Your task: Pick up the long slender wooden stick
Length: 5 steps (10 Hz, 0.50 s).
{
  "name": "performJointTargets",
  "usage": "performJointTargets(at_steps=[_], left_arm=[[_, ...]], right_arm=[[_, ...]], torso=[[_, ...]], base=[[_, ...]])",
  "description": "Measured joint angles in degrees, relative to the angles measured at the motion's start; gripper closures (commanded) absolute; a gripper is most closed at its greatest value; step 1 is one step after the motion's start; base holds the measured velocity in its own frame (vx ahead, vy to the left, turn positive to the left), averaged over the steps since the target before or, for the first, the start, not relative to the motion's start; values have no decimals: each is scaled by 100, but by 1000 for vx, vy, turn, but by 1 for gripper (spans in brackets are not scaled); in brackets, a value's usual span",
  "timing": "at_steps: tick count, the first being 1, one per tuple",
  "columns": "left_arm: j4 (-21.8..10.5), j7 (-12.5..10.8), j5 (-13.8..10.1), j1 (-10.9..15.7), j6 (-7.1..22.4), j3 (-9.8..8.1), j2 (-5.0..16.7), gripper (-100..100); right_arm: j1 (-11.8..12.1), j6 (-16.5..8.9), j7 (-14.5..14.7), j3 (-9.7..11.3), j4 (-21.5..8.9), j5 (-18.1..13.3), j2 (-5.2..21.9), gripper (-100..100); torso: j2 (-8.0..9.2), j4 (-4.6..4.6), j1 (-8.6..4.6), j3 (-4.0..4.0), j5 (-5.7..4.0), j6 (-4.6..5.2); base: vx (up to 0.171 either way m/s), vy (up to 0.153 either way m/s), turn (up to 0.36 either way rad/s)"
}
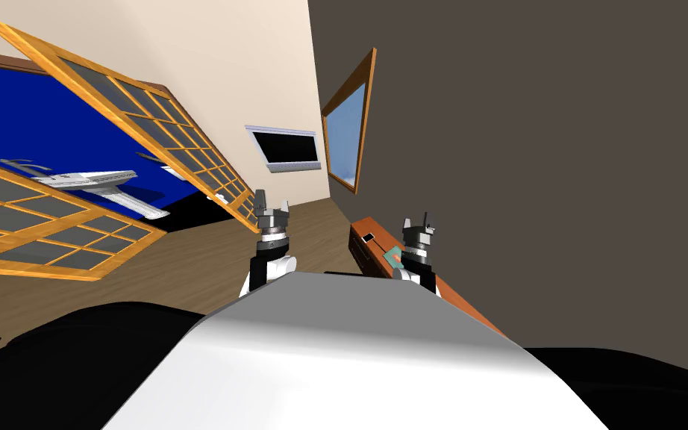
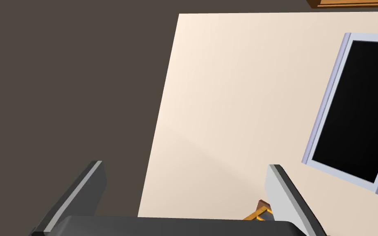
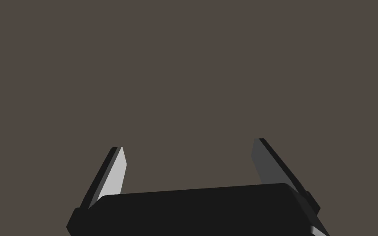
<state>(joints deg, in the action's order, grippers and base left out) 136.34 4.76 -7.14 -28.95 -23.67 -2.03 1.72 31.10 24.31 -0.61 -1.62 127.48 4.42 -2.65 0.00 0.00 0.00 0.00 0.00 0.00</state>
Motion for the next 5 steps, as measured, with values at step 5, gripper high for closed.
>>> performJointTargets(at_steps=[5], left_arm=[[0, 0, 0, 0, 0, 0, 0, 0]], right_arm=[[-143, -557, -208, -107, -399, 19, 633, -100]], torso=[[0, 0, 4, 0, 1, 0]], base=[[-3, 16, 45]])
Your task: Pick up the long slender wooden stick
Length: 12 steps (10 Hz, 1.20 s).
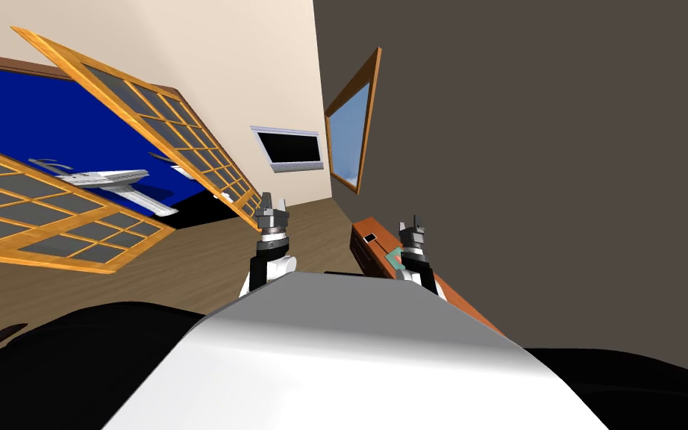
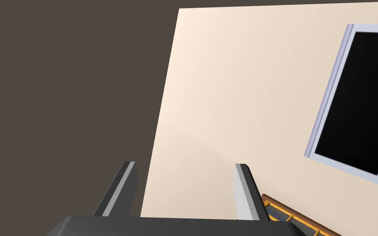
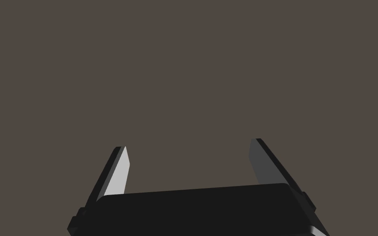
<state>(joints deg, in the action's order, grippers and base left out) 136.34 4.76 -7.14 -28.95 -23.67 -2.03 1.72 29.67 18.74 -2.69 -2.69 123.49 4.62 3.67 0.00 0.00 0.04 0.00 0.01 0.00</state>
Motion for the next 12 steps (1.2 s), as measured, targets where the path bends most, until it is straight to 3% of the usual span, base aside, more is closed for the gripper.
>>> performJointTargets(at_steps=[2, 12], left_arm=[[0, 0, 0, 0, 0, 0, 0, 0], [0, 0, 0, 0, 0, 0, 0, 0]], right_arm=[[-169, -324, -105, -100, -247, 23, 190, -100], [-505, -1617, -548, -398, -1148, 99, 634, -100]], torso=[[-3, -1, 0, -2, 0, -1], [-5, -1, 0, -3, 0, 0]], base=[[2, 16, 53], [7, 15, 48]])
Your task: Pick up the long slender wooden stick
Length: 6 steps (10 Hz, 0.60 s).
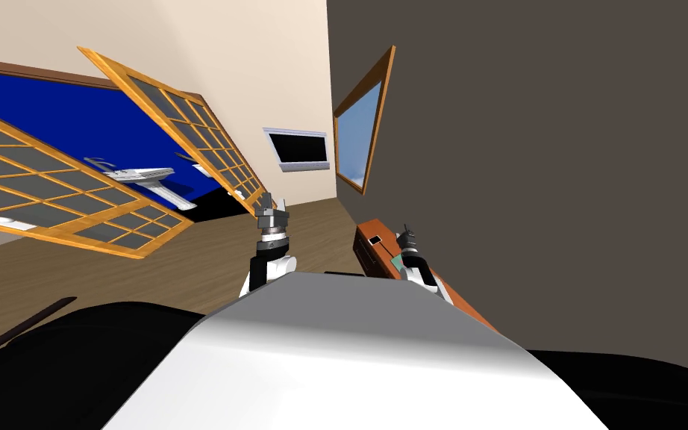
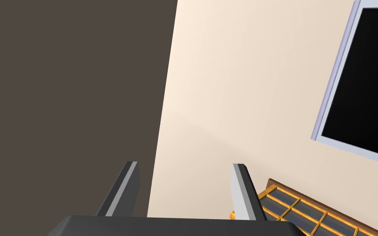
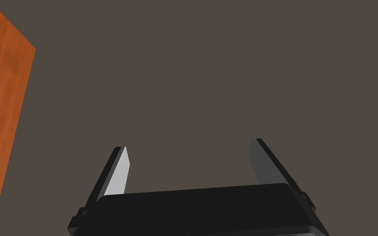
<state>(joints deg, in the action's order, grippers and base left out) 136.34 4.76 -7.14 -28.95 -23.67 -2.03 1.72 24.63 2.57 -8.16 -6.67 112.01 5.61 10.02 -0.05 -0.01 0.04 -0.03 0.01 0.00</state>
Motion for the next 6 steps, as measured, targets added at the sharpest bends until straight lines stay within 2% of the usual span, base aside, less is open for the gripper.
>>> performJointTargets(at_steps=[5, 6], left_arm=[[0, 0, 0, 0, 0, 0, 0, 0], [0, 0, 0, 0, 0, 0, 0, 0]], right_arm=[[-205, -741, -218, -171, -532, 24, 95, -100], [-367, -901, -261, -236, -774, 20, 111, -100]], torso=[[-3, -1, 1, -2, 0, 1], [-6, -1, 1, -4, 0, -1]], base=[[18, 15, 62], [20, 12, 45]])
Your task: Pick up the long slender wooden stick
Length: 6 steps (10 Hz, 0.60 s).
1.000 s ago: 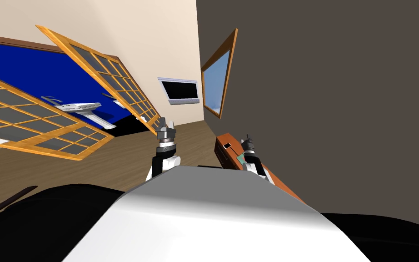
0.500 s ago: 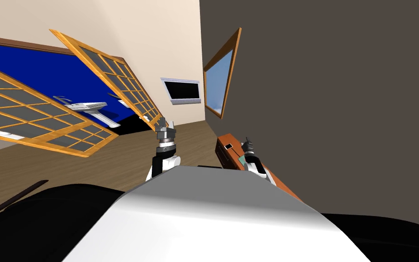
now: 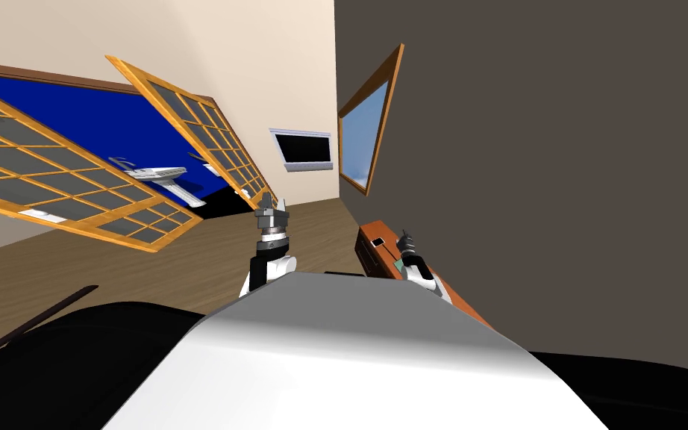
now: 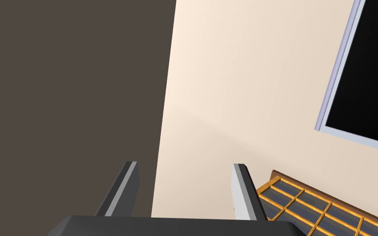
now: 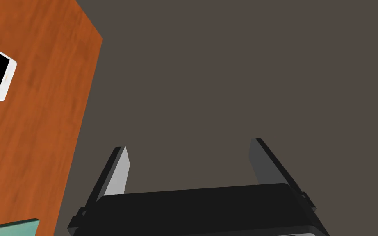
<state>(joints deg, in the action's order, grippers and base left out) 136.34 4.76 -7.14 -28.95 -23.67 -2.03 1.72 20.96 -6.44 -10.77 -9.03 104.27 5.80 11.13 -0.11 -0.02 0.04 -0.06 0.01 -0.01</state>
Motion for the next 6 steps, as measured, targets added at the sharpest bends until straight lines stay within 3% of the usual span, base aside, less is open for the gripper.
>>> performJointTargets(at_steps=[4, 6], left_arm=[[0, 0, 0, 0, 0, 0, 0, 0], [0, 0, 0, 0, 0, 0, 0, 0]], right_arm=[[-100, -649, -222, -191, -426, 76, 133, -100], [-261, -961, -321, -298, -749, 98, 187, -100]], torso=[[1, 0, -3, 0, 0, 2], [-3, -1, 0, -1, 0, 1]], base=[[24, 10, 59], [33, 15, 68]])
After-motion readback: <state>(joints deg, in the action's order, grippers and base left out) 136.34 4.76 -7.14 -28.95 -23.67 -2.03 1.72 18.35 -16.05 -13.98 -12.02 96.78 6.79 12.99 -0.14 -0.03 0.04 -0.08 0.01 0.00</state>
